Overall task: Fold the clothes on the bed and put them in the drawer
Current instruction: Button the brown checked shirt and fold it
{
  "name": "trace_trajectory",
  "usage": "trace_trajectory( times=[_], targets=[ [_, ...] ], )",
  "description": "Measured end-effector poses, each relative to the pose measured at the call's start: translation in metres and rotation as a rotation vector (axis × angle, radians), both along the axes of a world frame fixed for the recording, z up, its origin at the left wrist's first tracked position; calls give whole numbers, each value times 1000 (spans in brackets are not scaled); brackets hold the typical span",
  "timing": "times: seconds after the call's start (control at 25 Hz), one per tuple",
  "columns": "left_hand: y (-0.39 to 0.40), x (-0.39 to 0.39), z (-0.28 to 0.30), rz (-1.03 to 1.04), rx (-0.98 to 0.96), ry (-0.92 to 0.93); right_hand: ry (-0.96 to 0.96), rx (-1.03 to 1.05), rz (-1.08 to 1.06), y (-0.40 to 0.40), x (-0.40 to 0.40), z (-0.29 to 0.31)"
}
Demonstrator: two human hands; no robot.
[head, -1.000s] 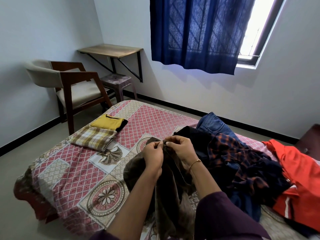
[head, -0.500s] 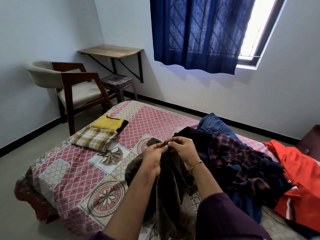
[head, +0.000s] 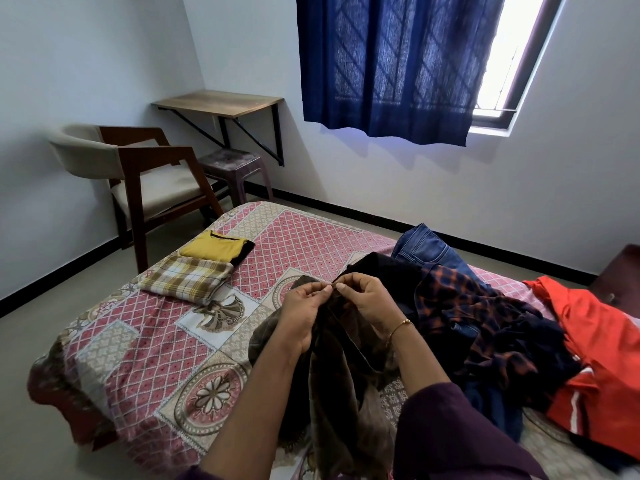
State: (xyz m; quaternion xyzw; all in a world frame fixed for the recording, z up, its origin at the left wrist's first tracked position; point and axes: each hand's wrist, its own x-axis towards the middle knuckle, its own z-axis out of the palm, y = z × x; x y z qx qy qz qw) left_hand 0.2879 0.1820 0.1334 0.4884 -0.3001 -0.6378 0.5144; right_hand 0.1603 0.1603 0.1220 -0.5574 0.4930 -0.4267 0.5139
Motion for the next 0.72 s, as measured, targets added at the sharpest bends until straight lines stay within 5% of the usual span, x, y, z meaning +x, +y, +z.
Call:
trace_trajectory(
  times=[0.72],
  targets=[
    [0, 6, -6, 32, -269, -447, -44, -14, -62, 5, 8, 7]
  ],
)
